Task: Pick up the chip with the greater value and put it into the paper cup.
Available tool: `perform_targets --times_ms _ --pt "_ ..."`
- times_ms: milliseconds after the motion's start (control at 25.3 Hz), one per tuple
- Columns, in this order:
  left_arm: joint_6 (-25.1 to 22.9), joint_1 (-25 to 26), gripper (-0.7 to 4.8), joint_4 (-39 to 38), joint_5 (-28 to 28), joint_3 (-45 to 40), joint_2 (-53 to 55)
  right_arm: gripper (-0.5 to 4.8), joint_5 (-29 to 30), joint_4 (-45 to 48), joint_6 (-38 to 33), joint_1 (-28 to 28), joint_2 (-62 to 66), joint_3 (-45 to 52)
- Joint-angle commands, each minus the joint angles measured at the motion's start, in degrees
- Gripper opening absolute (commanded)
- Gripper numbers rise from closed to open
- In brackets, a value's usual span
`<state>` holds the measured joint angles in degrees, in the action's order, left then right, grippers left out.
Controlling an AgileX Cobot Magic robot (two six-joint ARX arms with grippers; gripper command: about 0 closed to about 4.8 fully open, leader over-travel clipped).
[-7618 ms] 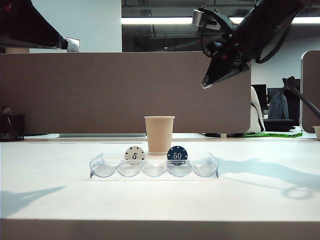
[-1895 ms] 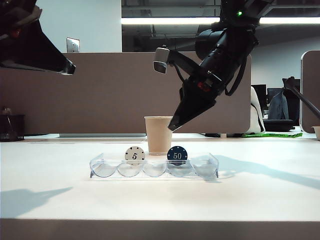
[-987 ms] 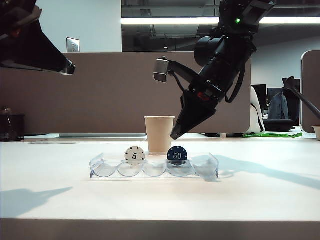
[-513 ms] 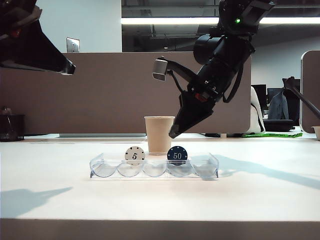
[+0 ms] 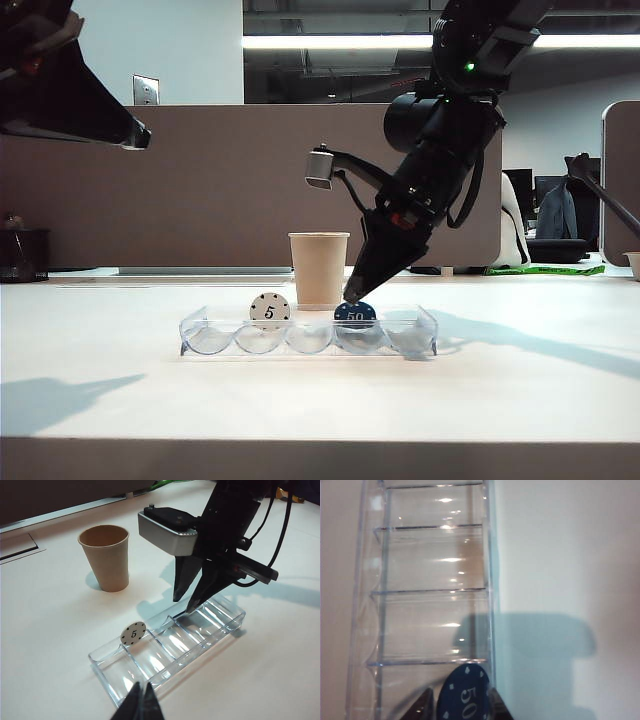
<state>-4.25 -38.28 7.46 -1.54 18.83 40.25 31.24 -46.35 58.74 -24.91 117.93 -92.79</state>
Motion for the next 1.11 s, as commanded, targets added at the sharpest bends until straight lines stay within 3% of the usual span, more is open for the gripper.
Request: perform_targets --times_ms 39,750,829,1026,1105 --pt "0.17 -0.07 -0.05 0.28 0.26 0.22 -0.07 1.49 0.37 0.33 -0.26 0.00 -0.26 -0.24" --pt "0.20 -0.07 -0.05 0.26 0.26 0.22 -0.07 1.41 -1.99 1.64 -0.26 0.00 -0.26 -0.24" --pt "0.17 -0.07 -0.05 0.26 0.26 0.22 -0.07 0.87 -1.99 1.62 -0.26 0.00 -0.26 -0.24" --pt "0.20 -0.07 -0.05 0.26 0.28 0.22 -0.07 0.79 -1.99 1.60 -0.70 0.00 -0.26 -0.24" --pt "0.20 -0.07 -0.04 0.26 0.28 0.22 -0.04 0.46 -1.99 1.57 -0.70 0.00 -0.26 -0.24"
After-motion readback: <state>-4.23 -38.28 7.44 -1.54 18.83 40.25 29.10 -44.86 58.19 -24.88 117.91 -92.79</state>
